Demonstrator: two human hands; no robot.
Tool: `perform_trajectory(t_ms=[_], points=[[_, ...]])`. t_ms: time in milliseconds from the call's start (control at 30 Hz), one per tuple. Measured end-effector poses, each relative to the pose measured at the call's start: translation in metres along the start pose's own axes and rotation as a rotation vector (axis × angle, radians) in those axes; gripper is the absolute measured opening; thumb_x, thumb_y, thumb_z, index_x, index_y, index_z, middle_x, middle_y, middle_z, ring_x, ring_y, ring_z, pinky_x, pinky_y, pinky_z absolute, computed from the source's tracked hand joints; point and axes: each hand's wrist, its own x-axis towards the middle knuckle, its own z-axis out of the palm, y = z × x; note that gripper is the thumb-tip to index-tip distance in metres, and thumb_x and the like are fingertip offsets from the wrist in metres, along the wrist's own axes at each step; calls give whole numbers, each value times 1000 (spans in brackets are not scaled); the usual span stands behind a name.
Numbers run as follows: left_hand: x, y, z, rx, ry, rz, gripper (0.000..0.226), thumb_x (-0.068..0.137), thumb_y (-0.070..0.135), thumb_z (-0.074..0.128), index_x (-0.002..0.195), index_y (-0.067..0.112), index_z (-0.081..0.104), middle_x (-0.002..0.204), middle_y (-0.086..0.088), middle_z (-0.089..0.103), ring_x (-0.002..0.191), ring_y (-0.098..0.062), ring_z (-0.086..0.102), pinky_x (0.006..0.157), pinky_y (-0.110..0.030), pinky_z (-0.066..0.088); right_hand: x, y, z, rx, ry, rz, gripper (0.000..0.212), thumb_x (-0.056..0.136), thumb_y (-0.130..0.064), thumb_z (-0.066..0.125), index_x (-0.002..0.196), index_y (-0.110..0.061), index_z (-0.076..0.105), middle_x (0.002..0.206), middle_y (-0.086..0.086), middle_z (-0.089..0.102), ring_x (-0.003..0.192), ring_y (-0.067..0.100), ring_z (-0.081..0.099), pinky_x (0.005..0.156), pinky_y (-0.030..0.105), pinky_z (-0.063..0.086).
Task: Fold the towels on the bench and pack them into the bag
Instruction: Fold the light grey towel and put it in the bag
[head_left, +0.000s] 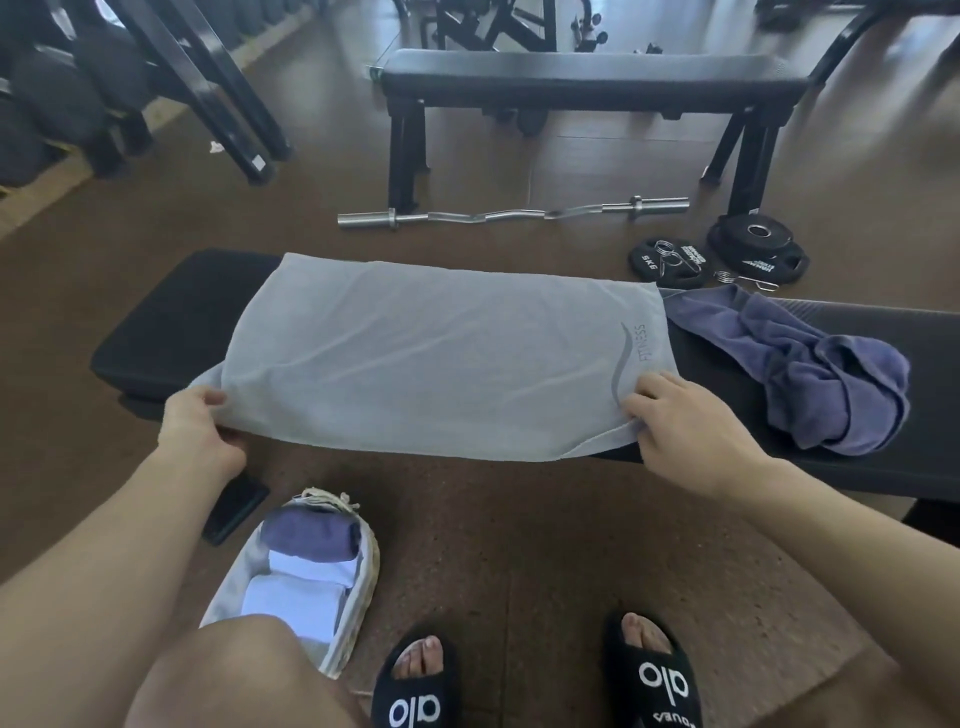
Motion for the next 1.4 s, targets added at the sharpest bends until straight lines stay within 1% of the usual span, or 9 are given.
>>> perform_trajectory(t_ms=[133,400,500,800,900,1033,1167,1267,1400], points=[[14,3,0,60,61,76,54,70,25,83,122,27,71,113,8,72,101,-19,71,68,-29,59,-3,6,-6,25,35,21,14,87,-15,58,76,-20,65,84,-4,53,78,18,51,69,34,48],[-15,4,10,256,191,254,37,88,19,60,125,19,61,109,1,60,90,-24,56,77,-34,47,-8,8,-9,112,75,139,15,89,-19,56,76,-19,63,84,-3,45,78,17,44,60,35,47],[-28,-2,21,426,84,540,9,88,23,60,86,20,52,87,4,50,90,-23,49,76,-37,44,-8,7,-15,90,197,237,14,90,-16,57,87,-16,70,79,2,42,73,24,46,54,35,46],[-135,-48,93,1034,-631,1113,13,101,19,56,95,9,52,75,0,58,64,-15,54,61,-23,44,10,-34,-28,247,230,289,26,99,-14,46,115,-20,66,112,5,69,88,35,64,69,42,52],[-150,-77,104,1176,-869,1164,9,98,9,53,99,14,45,71,-9,56,61,-26,52,62,-40,47,20,-55,-26,475,247,242,28,96,-13,48,118,-19,65,118,-1,66,86,24,62,76,39,52],[-156,-99,110,1220,-909,1221,13,99,9,46,103,21,43,79,3,52,67,-15,49,65,-41,49,28,-72,-27,575,227,259,19,96,-25,51,106,-23,66,102,-10,64,77,13,59,75,34,52],[-150,-103,111,1200,-898,1205,15,99,10,47,101,21,55,94,2,58,81,-12,54,79,-43,54,30,-63,-35,507,162,452,34,93,-36,52,67,-15,53,69,2,59,68,27,57,63,36,46],[-150,-99,114,1171,-867,1202,16,97,10,50,97,21,61,99,2,60,81,-8,53,82,-38,51,26,-32,-42,412,194,631,29,85,-32,54,65,-11,57,70,6,62,71,33,58,66,37,48],[-156,-102,120,1194,-915,1232,12,92,12,53,95,21,61,95,3,58,78,-13,53,77,-40,50,0,8,-38,401,-212,671,25,79,-28,63,72,-5,71,70,13,70,70,31,67,60,34,53]])
